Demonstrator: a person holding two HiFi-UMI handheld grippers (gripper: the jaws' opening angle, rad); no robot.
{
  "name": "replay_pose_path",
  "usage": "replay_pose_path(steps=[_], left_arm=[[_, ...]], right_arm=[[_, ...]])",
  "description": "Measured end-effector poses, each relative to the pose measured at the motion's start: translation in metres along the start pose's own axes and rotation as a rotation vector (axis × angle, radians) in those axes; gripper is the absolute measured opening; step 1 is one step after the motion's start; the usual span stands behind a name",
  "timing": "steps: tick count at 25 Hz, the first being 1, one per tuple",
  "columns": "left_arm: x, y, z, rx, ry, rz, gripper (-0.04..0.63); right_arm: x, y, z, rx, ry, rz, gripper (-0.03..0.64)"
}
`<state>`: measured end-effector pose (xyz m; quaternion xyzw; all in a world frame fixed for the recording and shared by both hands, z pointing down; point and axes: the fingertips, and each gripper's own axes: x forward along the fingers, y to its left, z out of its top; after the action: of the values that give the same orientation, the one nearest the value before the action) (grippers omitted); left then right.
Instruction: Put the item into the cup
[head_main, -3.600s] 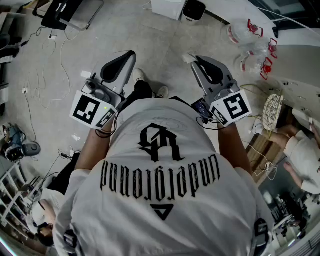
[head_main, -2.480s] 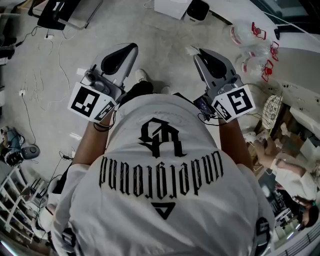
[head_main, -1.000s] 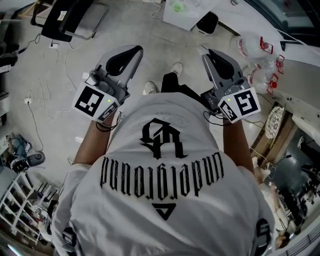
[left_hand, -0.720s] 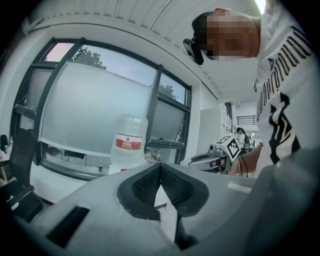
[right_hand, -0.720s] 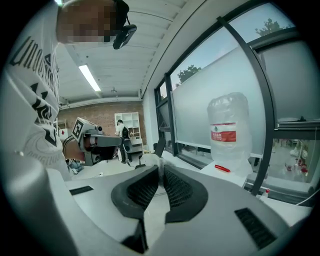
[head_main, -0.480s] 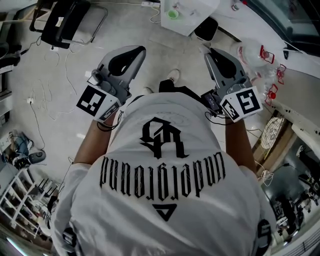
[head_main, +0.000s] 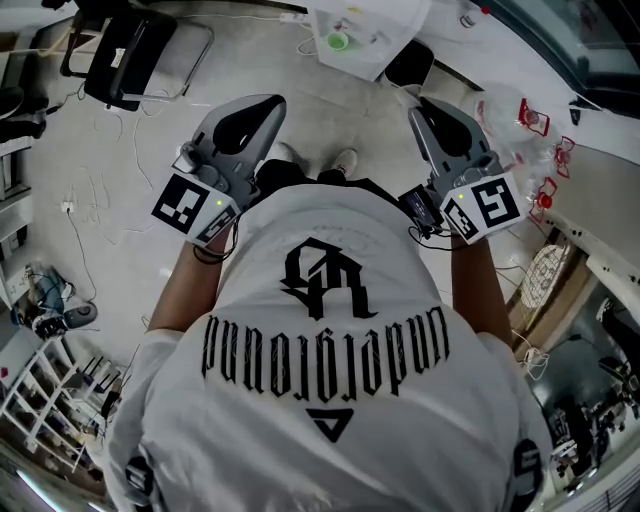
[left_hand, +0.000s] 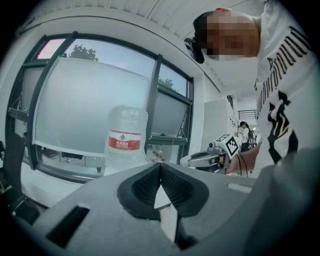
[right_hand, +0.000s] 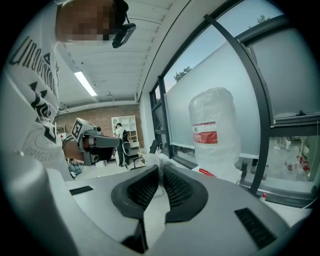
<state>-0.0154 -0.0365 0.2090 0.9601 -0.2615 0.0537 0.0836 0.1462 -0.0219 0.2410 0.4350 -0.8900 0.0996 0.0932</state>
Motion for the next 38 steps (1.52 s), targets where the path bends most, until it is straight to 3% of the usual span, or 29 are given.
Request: replay_pose_path(steps=[15,38], left_arm=[[0.043,0.059,-0.001,0.003,0.009,-0.097,0.014],[0.073,0.133,-0.071,-0.058,0.101,-0.173,0.015]], right_arm=[[0.049,-0.028,-0.001,0.029,0.038,-0.058,0.04],[0.149,-0.041,-0.064,0.106,0.181,-0.042,0.04]])
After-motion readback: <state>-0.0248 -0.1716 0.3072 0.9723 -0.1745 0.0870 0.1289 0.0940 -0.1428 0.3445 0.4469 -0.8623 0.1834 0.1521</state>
